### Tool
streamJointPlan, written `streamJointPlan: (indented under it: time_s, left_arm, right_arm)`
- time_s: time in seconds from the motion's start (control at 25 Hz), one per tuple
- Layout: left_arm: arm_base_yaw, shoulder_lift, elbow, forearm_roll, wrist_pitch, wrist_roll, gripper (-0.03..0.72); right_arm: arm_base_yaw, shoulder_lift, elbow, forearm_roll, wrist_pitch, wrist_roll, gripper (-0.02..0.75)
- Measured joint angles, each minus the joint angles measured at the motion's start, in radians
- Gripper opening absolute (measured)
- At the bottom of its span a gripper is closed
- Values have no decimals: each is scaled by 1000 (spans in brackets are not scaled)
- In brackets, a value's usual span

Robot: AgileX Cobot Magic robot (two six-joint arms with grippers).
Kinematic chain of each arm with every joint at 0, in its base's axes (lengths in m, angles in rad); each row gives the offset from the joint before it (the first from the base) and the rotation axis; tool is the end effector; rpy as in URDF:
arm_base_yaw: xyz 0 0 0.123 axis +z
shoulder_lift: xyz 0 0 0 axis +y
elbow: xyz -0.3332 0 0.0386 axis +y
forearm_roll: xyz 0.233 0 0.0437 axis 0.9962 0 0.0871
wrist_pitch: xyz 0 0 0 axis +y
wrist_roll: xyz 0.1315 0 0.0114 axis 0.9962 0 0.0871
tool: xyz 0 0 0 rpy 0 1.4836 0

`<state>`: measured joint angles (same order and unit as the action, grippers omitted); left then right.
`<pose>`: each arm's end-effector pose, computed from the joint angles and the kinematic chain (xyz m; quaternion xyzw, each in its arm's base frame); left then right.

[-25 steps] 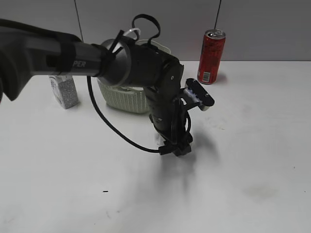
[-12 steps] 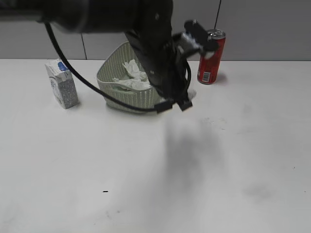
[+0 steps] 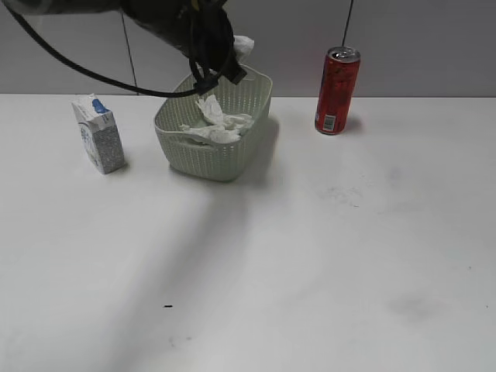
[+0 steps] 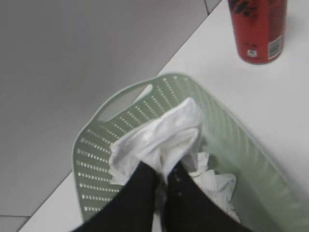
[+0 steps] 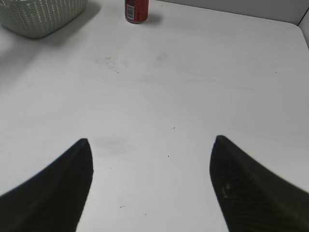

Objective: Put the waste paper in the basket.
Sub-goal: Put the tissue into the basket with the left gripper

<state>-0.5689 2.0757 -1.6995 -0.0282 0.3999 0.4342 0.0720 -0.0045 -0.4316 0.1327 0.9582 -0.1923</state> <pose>0.4454 -0.2865 0.2670 0.4265 0.7974 -0.0392 0.4251 -0.0224 0.0127 0.2433 -0.1079 0.8342 0.0339 0.5397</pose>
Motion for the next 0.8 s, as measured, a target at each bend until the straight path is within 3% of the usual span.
streamJointPlan:
  time_s: [0.08, 0.16, 0.36, 0.44, 0.64, 0.8]
  left_arm:
    - [17, 39, 0, -4, -11, 0, 32]
    - [28, 67, 1, -18, 4, 0, 126]
    - [43, 80, 5, -100, 98, 0, 588]
    - [43, 65, 5, -110, 155, 0, 631]
    - [62, -51, 5, -88, 321, -96, 632]
    - [127, -182, 5, -86, 407, -124, 626]
  right_arm:
    - [0, 0, 0, 0, 0, 0, 571]
    - [0, 0, 0, 0, 0, 0, 571]
    - [0, 0, 0, 0, 0, 0, 571]
    - [0, 0, 0, -21, 0, 1, 571]
    - [0, 0, 0, -149, 3, 123, 571]
    - [0, 0, 6, -133, -4, 144, 571]
